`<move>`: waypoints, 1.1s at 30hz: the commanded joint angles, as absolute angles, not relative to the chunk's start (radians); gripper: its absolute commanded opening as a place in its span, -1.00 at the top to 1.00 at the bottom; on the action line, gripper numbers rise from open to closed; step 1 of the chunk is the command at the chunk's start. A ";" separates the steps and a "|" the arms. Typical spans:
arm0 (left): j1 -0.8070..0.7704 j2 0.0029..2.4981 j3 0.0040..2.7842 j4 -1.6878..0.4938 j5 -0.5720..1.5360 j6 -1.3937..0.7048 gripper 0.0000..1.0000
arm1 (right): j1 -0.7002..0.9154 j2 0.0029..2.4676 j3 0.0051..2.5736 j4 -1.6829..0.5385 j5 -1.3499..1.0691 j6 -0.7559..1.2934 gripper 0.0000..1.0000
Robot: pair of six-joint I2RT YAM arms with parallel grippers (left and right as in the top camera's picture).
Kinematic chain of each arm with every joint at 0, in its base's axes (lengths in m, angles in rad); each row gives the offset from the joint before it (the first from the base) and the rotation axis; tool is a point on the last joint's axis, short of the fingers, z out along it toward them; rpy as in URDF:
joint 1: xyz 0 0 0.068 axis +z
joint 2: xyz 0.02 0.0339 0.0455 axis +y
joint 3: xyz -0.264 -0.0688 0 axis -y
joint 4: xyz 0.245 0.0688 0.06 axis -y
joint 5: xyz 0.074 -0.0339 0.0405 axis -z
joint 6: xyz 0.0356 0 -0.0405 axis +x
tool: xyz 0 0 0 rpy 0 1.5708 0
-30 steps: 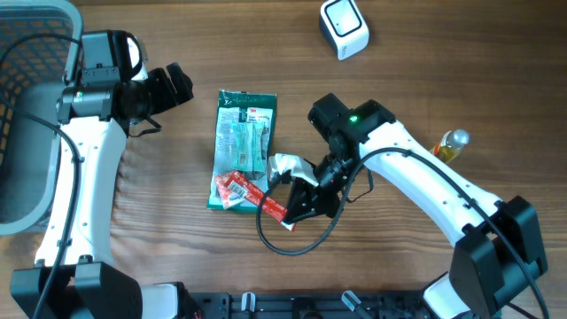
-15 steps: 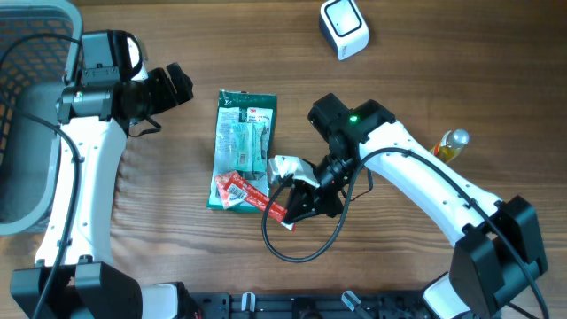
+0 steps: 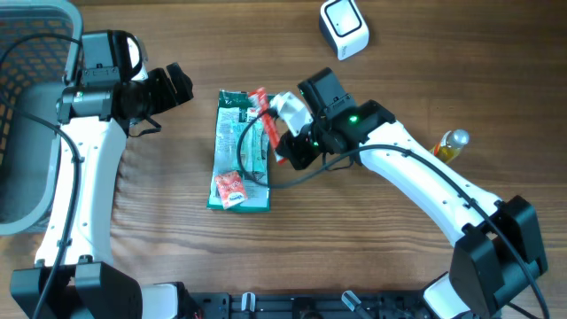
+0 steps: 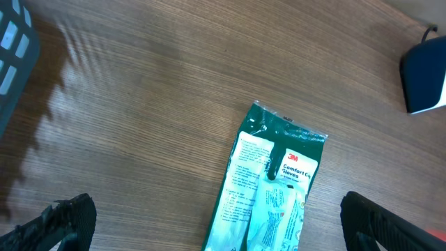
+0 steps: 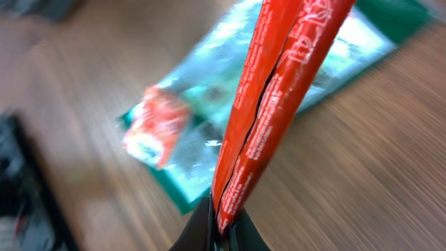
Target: Scan the item barcode
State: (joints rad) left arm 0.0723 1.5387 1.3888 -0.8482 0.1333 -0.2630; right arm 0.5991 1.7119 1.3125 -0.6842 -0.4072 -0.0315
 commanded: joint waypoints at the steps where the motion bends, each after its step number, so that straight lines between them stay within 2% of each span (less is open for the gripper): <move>1: 0.076 1.536 1.401 -0.847 0.145 -0.242 -1.00 | 0.599 1.705 1.316 -0.683 -0.253 0.160 0.91; 33: 0.076 1.536 1.401 -0.847 0.145 -0.242 -1.00 | 0.599 1.713 1.316 -0.704 -0.253 0.157 0.91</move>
State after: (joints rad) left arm 0.0723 1.5387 1.3888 -0.8486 0.1333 -0.2630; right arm 0.5991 1.7119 1.3125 -0.7021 -0.2672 0.1387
